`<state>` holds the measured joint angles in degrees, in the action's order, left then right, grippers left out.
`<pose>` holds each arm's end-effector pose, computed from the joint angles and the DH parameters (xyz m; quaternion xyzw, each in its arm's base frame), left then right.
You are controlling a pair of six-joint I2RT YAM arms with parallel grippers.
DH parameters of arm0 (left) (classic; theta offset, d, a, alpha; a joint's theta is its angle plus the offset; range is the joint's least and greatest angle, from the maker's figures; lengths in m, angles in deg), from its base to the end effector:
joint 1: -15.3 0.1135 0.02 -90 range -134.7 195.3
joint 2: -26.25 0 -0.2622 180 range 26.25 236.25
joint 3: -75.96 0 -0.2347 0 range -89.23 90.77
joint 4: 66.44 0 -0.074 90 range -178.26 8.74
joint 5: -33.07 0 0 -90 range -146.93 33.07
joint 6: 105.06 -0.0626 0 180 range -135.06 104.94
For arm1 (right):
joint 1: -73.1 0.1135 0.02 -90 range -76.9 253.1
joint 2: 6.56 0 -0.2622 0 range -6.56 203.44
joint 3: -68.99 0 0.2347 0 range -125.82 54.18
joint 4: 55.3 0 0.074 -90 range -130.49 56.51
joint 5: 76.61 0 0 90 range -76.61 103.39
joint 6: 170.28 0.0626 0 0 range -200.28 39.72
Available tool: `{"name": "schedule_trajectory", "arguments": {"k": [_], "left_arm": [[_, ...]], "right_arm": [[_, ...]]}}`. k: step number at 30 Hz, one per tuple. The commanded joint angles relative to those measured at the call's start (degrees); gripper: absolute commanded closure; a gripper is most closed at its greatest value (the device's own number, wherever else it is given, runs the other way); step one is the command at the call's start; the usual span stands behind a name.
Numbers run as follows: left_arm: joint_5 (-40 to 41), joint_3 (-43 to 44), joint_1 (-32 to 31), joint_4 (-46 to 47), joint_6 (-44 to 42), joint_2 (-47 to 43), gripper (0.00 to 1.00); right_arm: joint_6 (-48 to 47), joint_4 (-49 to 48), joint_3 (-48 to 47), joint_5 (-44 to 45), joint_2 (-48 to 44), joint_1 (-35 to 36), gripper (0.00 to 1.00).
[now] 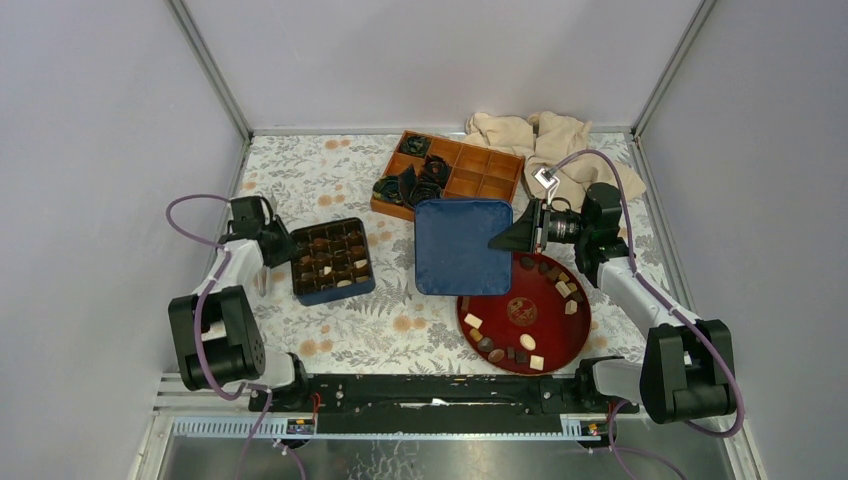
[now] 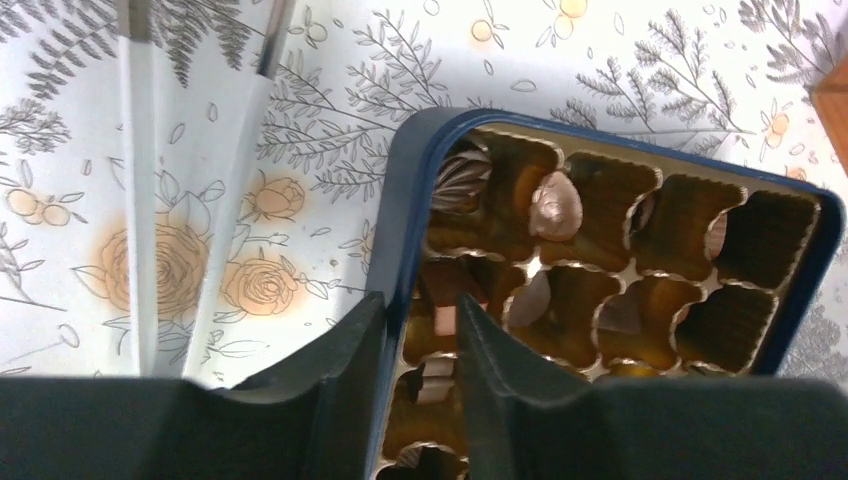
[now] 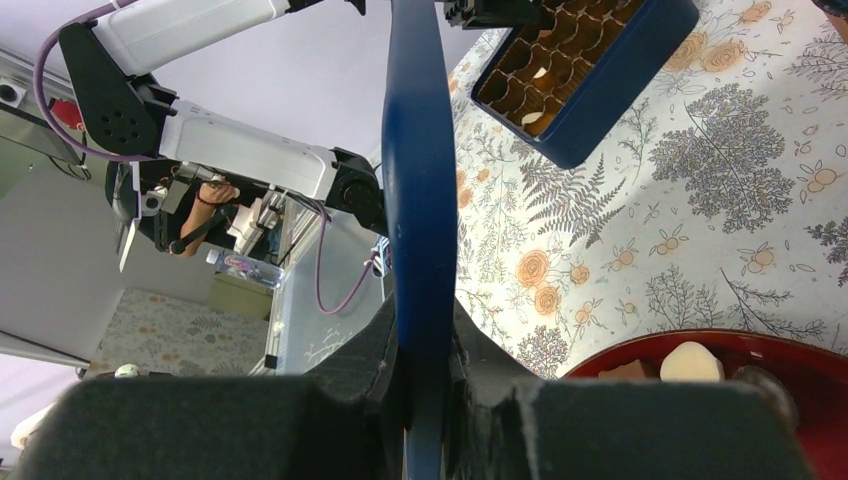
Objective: Pack the chocolate
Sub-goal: Move the packing box to the center of the board.
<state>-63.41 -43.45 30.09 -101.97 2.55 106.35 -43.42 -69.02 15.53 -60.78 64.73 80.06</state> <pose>0.2669 0.0632 0.1818 -0.2494 0.9192 -0.0613 0.2985 0.2410 0.0901 0.2835 -0.2463 0.6702 0.6123 0.3395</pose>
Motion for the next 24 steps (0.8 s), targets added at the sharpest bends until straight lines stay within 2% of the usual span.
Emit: {"name": "schedule_trajectory", "arguments": {"k": [1,6,13,17,20,24], "left_arm": [[-10.2,-3.2,-0.7,-0.3,1.4,-1.3,0.65],[-13.6,-7.8,-5.6,0.3,6.0,-6.0,0.78],[-11.5,-9.7,-18.9,2.1,14.6,-9.7,0.79],[-11.2,-10.1,-23.2,5.0,18.2,-9.2,0.77],[-12.7,-10.3,-25.1,7.0,20.2,-9.2,0.70],[-10.6,-10.2,-25.2,5.5,20.8,-15.4,0.38]], "right_arm": [[-0.6,-1.3,-1.4,-1.8,-0.1,-0.2,1.00],[-0.5,-1.3,-1.2,-1.3,0.5,-0.3,1.00],[4.1,-5.8,-0.8,-1.2,2.4,0.2,1.00],[4.8,-5.2,-2.2,-1.7,5.8,2.5,1.00],[4.5,-3.5,-3.5,-1.3,8.6,5.2,1.00],[4.1,0.6,-6.2,2.1,12.2,7.7,1.00]]}}
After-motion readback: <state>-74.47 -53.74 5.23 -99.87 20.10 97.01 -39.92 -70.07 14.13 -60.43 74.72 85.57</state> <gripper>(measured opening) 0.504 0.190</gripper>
